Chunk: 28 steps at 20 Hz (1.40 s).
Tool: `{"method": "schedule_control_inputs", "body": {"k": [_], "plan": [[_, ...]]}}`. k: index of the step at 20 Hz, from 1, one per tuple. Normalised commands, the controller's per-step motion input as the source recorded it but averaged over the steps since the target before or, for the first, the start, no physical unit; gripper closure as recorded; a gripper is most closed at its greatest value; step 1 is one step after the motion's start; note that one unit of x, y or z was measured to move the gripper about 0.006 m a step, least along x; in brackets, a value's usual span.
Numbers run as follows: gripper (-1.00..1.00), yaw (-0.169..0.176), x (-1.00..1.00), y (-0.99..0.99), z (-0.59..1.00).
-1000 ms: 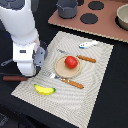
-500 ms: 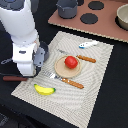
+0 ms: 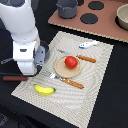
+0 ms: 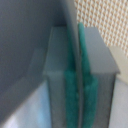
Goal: Interact with the objects in diverse but meaningful ways.
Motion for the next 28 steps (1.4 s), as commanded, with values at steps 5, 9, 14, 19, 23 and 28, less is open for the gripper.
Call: {"method": "schedule_control_inputs", "body": {"k": [5, 9, 14, 19, 23, 28], "plan": [[1.00, -0.003, 0.35, 0.23, 0.91], [1.00, -0.028, 0.58, 0.35, 0.58], [1.00, -0.043, 0.64, 0.52, 0.53], [1.00, -0.012, 0.72, 0.65, 0.45], [1.00, 0.000, 0.75, 0.75, 0.45], [1.00, -0.009, 0.70, 0.72, 0.42]]}}
